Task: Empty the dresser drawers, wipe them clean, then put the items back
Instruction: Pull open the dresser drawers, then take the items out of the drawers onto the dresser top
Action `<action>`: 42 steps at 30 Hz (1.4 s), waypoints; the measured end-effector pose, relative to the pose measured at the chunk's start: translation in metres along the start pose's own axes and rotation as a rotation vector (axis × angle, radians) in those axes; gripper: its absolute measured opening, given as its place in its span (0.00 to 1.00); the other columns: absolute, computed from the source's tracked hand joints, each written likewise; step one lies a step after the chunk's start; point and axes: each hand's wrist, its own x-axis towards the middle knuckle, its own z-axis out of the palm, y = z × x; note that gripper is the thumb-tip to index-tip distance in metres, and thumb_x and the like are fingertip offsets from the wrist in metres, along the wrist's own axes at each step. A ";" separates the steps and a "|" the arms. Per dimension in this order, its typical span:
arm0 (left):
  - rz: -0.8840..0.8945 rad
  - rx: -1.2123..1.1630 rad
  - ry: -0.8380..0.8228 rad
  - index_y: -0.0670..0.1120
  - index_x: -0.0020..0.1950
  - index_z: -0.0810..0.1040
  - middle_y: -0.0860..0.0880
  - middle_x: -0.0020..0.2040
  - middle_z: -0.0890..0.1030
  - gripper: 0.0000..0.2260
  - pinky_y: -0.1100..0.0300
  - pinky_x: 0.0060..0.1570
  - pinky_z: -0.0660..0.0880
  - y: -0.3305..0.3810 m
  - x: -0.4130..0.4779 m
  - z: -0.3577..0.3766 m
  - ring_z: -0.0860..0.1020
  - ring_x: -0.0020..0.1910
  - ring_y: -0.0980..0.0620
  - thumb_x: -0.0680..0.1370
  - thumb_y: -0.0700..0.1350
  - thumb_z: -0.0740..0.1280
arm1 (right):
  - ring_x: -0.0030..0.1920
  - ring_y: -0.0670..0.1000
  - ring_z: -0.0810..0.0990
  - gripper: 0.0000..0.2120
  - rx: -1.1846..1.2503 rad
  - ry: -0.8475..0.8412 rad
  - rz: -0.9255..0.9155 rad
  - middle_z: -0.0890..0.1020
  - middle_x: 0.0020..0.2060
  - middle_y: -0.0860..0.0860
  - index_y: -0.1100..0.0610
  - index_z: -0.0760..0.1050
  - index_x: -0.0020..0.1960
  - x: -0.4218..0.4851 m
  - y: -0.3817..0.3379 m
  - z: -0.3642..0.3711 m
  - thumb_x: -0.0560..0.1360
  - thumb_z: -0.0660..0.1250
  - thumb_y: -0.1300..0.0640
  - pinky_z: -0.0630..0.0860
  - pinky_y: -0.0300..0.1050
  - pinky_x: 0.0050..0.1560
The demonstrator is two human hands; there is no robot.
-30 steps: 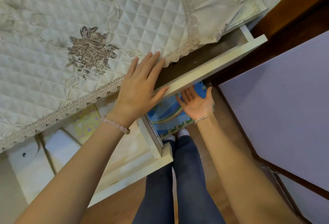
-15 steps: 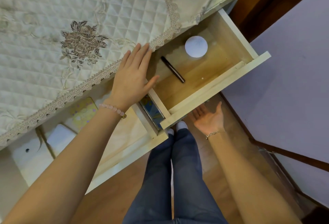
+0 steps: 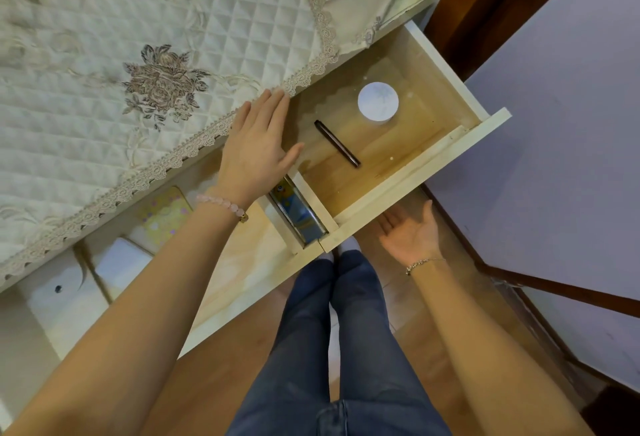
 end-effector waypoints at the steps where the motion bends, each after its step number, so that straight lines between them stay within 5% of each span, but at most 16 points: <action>1: 0.002 -0.001 -0.007 0.41 0.75 0.54 0.44 0.75 0.58 0.30 0.50 0.73 0.47 0.003 -0.003 -0.002 0.53 0.75 0.47 0.79 0.55 0.59 | 0.57 0.56 0.75 0.33 -0.018 -0.005 -0.011 0.75 0.59 0.57 0.57 0.69 0.64 -0.005 -0.001 0.001 0.74 0.53 0.32 0.73 0.53 0.44; 4: 0.025 -0.016 -0.025 0.41 0.75 0.56 0.43 0.74 0.60 0.30 0.49 0.73 0.48 0.013 -0.017 -0.007 0.55 0.75 0.46 0.79 0.55 0.59 | 0.51 0.52 0.76 0.28 -0.155 -0.029 -0.054 0.77 0.54 0.53 0.56 0.72 0.59 -0.026 -0.004 0.009 0.75 0.53 0.34 0.73 0.50 0.46; 9: 0.038 -0.093 -0.037 0.42 0.75 0.57 0.44 0.74 0.63 0.29 0.50 0.74 0.50 0.033 -0.045 -0.013 0.56 0.74 0.48 0.79 0.55 0.59 | 0.55 0.45 0.75 0.26 -0.454 -0.023 -0.301 0.72 0.65 0.50 0.54 0.64 0.70 -0.062 -0.011 0.016 0.77 0.57 0.41 0.70 0.48 0.62; 13: 0.042 -0.137 -0.017 0.43 0.74 0.58 0.46 0.73 0.64 0.28 0.52 0.73 0.49 0.046 -0.067 -0.019 0.57 0.74 0.49 0.79 0.55 0.59 | 0.60 0.39 0.73 0.17 -0.808 -0.048 -0.541 0.75 0.58 0.36 0.41 0.68 0.64 -0.085 -0.015 0.022 0.77 0.59 0.42 0.70 0.39 0.60; 17: 0.025 -0.165 0.034 0.43 0.73 0.61 0.46 0.71 0.67 0.27 0.53 0.72 0.51 0.051 -0.081 -0.029 0.60 0.73 0.48 0.79 0.54 0.59 | 0.60 0.31 0.69 0.30 -1.171 -0.083 -0.767 0.70 0.62 0.34 0.41 0.62 0.70 -0.100 -0.019 0.034 0.70 0.60 0.35 0.68 0.22 0.49; 22: 0.000 -0.173 0.077 0.43 0.73 0.63 0.46 0.70 0.69 0.26 0.52 0.72 0.52 0.052 -0.096 -0.039 0.62 0.73 0.47 0.79 0.55 0.58 | 0.69 0.43 0.63 0.31 -1.702 -0.047 -1.046 0.65 0.71 0.45 0.47 0.57 0.73 -0.108 -0.026 0.050 0.74 0.57 0.37 0.62 0.34 0.61; 26: -0.022 -0.179 0.086 0.44 0.73 0.63 0.47 0.71 0.69 0.26 0.53 0.72 0.50 0.048 -0.103 -0.042 0.61 0.73 0.48 0.79 0.56 0.57 | 0.71 0.48 0.62 0.30 -1.929 -0.004 -1.167 0.64 0.72 0.47 0.47 0.55 0.74 -0.113 -0.026 0.062 0.76 0.57 0.39 0.61 0.39 0.61; 31: -0.059 -0.164 0.095 0.43 0.72 0.65 0.46 0.69 0.70 0.25 0.53 0.72 0.51 0.046 -0.107 -0.043 0.64 0.71 0.48 0.79 0.55 0.59 | 0.70 0.48 0.65 0.29 -2.030 -0.072 -1.305 0.67 0.70 0.49 0.51 0.60 0.73 -0.112 -0.028 0.077 0.76 0.61 0.42 0.61 0.39 0.61; 42: -0.279 -0.123 0.125 0.41 0.68 0.70 0.44 0.65 0.75 0.23 0.48 0.69 0.63 0.086 -0.065 -0.026 0.71 0.66 0.46 0.77 0.52 0.64 | 0.62 0.55 0.73 0.26 -2.110 -0.363 -1.313 0.74 0.64 0.55 0.58 0.66 0.69 -0.066 -0.104 0.118 0.74 0.66 0.50 0.72 0.48 0.59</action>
